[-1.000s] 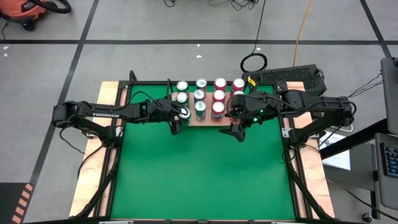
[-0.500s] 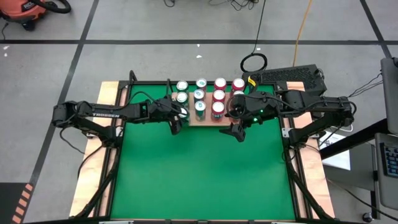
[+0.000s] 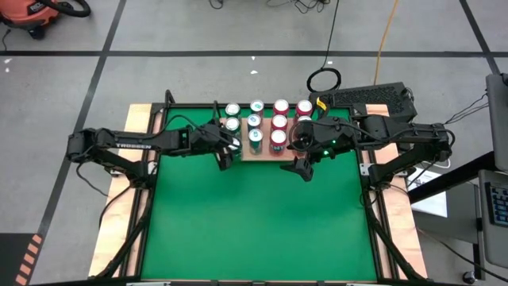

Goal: Place canned beverage on shelf
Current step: Put the green soda can on the shelf aligned with the other green soda can on the shelf

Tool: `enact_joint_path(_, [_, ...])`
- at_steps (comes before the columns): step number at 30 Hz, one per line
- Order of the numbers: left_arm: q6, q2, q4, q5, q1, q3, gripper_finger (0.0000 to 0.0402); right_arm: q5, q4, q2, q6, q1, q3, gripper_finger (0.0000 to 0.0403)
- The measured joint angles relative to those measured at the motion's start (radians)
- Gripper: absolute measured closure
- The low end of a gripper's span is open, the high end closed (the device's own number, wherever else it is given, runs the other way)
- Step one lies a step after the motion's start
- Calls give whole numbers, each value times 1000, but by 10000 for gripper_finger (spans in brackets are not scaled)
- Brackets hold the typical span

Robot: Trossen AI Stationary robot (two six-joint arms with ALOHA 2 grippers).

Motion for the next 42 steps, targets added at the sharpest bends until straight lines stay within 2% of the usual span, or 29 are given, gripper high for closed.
enact_joint_path(7, [-18,-15,-171,-7,-35,101,48,-2,0,0,-1,0,0,23])
enact_joint_path(13, [-204,-43,-296,47,-79,189,48,-2,0,0,-7,0,0,23])
enact_joint_path(17, [-272,-42,-307,142,-117,179,48,0,0,0,-22,0,0,23])
enact_joint_path(21, [-298,-27,-315,152,-154,148,52,8,0,0,-35,0,0,23])
enact_joint_path(27, [-297,25,-318,151,-167,144,98,28,0,0,-37,0,0,23])
enact_joint_path(33, [-271,92,-318,106,-166,144,130,27,0,0,-35,0,0,23])
enact_joint_path(42, [-266,140,-299,-13,-166,144,146,27,0,0,-35,0,0,23])
